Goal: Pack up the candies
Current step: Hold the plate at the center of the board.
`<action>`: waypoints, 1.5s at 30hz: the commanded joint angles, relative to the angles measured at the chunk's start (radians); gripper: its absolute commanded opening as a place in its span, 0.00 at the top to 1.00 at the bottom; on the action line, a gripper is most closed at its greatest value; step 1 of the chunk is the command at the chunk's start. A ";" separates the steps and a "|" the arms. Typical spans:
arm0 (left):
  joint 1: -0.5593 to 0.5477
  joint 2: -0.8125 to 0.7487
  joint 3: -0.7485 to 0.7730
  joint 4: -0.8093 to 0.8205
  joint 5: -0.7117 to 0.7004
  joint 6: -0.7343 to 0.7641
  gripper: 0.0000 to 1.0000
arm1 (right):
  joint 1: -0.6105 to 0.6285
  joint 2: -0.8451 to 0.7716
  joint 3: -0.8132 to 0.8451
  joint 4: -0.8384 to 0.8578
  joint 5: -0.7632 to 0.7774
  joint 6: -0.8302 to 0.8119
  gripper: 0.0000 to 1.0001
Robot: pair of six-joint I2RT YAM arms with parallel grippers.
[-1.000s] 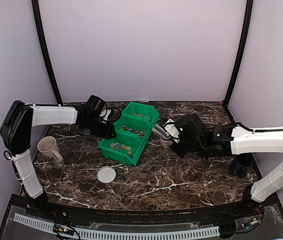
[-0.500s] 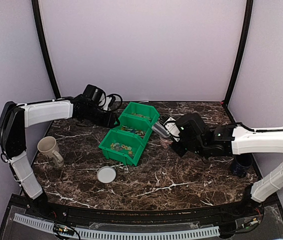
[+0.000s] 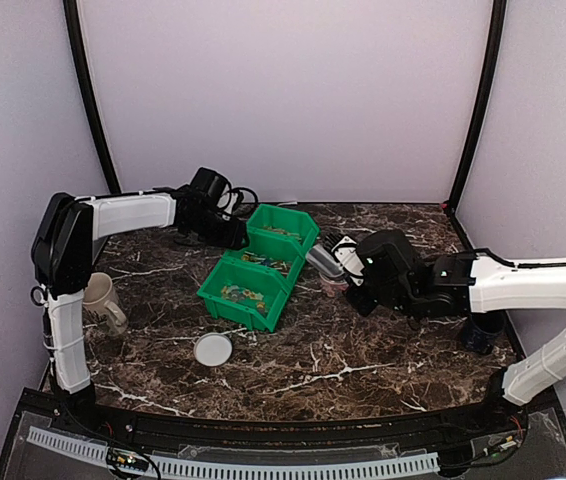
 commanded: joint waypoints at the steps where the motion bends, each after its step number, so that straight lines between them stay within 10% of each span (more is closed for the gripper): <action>1: 0.005 0.046 0.071 -0.050 -0.012 0.012 0.46 | 0.017 -0.036 -0.012 0.034 0.017 0.025 1.00; 26: 0.084 0.096 0.080 -0.063 -0.027 0.006 1.00 | 0.023 -0.023 -0.012 0.051 0.013 0.027 1.00; 45: 0.116 -0.118 -0.072 -0.196 -0.374 0.152 1.00 | 0.023 -0.059 -0.074 0.101 -0.018 0.015 1.00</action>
